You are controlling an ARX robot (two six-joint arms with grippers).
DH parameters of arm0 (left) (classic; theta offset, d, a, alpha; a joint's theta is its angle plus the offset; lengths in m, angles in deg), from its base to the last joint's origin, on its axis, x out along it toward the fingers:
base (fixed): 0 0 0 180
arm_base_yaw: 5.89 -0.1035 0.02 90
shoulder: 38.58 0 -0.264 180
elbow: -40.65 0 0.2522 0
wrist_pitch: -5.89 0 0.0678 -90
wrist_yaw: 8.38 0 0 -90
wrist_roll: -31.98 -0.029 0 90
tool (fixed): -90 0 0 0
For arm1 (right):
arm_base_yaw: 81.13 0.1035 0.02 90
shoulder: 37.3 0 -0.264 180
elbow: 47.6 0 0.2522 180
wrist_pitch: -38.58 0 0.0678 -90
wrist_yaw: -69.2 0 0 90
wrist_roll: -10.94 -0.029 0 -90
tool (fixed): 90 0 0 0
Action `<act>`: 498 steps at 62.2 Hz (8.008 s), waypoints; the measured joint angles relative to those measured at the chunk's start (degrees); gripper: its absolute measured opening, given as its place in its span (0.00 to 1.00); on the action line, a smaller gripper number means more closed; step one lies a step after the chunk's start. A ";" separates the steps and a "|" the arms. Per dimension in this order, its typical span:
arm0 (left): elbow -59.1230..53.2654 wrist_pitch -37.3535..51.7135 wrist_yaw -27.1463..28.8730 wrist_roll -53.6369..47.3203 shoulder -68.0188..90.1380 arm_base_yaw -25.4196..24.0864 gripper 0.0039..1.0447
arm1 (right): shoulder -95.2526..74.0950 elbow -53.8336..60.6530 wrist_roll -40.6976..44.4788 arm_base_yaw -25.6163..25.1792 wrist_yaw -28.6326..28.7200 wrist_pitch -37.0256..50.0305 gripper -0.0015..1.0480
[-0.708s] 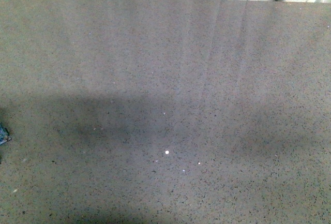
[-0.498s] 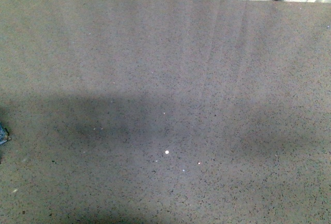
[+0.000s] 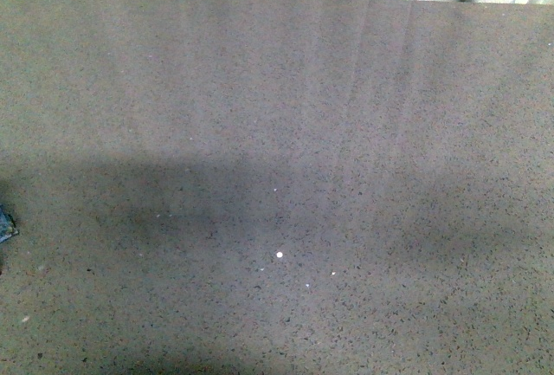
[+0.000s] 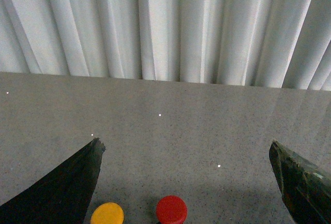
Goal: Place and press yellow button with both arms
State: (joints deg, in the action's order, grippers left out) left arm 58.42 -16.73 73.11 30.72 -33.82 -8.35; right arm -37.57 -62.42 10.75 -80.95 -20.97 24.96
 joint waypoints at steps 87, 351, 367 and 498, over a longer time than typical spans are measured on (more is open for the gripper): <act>30.32 1.73 -14.01 -29.38 77.66 -23.78 0.91 | 0.00 0.00 0.00 0.00 0.15 -0.02 0.91; 38.60 18.05 1.79 -14.10 86.62 24.11 0.32 | 0.00 0.00 0.00 0.00 0.17 -0.02 0.91; 41.46 23.67 4.28 -13.92 95.93 32.54 0.32 | 0.00 0.00 0.00 0.00 0.17 -0.02 0.91; 16.74 41.81 5.40 -0.50 54.88 5.95 0.70 | 0.00 0.00 0.00 0.00 0.15 -0.02 0.91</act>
State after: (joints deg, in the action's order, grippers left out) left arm 75.16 25.08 78.50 30.22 21.06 -2.40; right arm -37.57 -62.42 10.75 -80.95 -20.81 24.94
